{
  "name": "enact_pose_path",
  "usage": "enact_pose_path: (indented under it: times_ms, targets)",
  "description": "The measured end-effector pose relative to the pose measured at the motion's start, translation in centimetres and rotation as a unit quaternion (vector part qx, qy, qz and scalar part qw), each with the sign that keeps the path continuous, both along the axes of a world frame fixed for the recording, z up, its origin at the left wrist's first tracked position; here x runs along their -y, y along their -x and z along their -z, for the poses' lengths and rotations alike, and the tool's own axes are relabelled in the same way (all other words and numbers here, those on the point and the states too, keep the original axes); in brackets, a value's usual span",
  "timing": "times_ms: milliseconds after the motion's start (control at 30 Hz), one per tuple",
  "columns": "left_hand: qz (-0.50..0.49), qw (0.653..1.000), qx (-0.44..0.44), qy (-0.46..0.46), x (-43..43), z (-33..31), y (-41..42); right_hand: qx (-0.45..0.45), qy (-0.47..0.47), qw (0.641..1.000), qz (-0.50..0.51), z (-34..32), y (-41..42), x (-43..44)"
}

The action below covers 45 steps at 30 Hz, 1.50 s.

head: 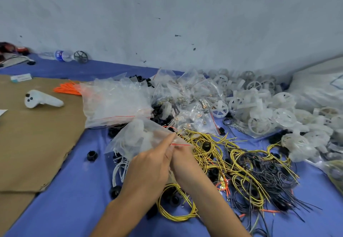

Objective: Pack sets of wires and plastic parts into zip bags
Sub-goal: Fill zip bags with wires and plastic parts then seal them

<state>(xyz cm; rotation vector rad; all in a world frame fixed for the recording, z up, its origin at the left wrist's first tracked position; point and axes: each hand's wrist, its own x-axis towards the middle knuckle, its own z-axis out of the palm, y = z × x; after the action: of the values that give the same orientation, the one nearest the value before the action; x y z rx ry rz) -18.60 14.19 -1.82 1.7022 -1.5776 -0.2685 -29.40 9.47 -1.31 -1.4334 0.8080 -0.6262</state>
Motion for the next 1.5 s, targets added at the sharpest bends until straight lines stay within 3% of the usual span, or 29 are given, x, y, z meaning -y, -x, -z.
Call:
enact_pose_path:
  times_ms: [67,133,200,267,367,500,633,700,767,833,1000,1100,1133,1233,1333,1400,1500]
  targets:
    - [-0.005,1.000,-0.014,0.015,0.1,0.1,-0.4,-0.015,0.090,0.996,0.017,-0.2,0.6,0.6]
    - [-0.006,0.999,-0.023,0.025,0.2,0.2,-0.5,-0.006,0.145,0.989,-0.031,-1.2,3.3,1.4]
    - [-0.001,1.000,-0.014,0.025,0.3,0.4,-0.5,-0.034,0.175,0.984,0.026,-1.4,5.5,4.5]
    - [-0.003,0.999,-0.020,0.026,0.3,0.5,-0.4,-0.117,0.221,0.961,0.121,-1.7,6.3,8.1]
    - [-0.015,1.000,-0.022,0.013,0.0,0.5,-0.2,-0.285,0.306,0.887,0.196,-0.5,4.9,14.4]
    - [-0.013,1.000,-0.009,-0.012,-0.7,0.5,0.1,-0.504,0.281,0.811,0.102,3.6,1.2,18.9]
    - [-0.016,0.999,-0.022,-0.019,-1.2,0.6,0.0,-0.513,0.249,0.811,0.132,5.1,1.2,21.0]
    - [-0.015,0.999,-0.020,-0.021,-1.3,0.6,0.0,-0.460,0.209,0.849,0.157,4.7,2.5,21.9]
    - [-0.016,1.000,-0.014,-0.022,-1.2,0.5,0.0,-0.341,0.170,0.899,0.217,3.6,3.9,22.0]
    - [-0.015,1.000,-0.009,-0.021,-0.9,0.4,0.1,-0.217,0.136,0.925,0.279,1.7,5.3,21.4]
    - [-0.014,1.000,-0.018,-0.005,-0.5,0.3,0.5,0.036,0.018,0.943,0.329,-3.7,8.5,17.0]
    - [-0.020,1.000,-0.022,-0.008,-0.2,0.3,0.8,0.191,-0.074,0.945,0.255,-5.4,9.4,11.2]
    - [-0.020,0.999,-0.025,-0.008,-0.2,0.3,0.9,0.214,-0.107,0.951,0.198,-5.1,9.6,9.1]
    - [-0.023,1.000,-0.017,0.001,-0.1,0.2,1.1,0.163,-0.193,0.966,0.058,-2.2,8.8,2.6]
    - [-0.034,0.999,0.038,0.006,-0.3,0.3,1.4,0.117,-0.288,0.948,0.072,1.0,6.8,-0.9]
    - [-0.018,0.997,0.075,0.013,-0.8,-0.1,1.7,0.087,-0.295,0.947,0.090,1.5,5.0,-1.3]
    - [-0.005,0.991,0.136,0.001,-1.1,-0.7,1.5,0.111,-0.301,0.946,0.051,0.7,2.2,-0.4]
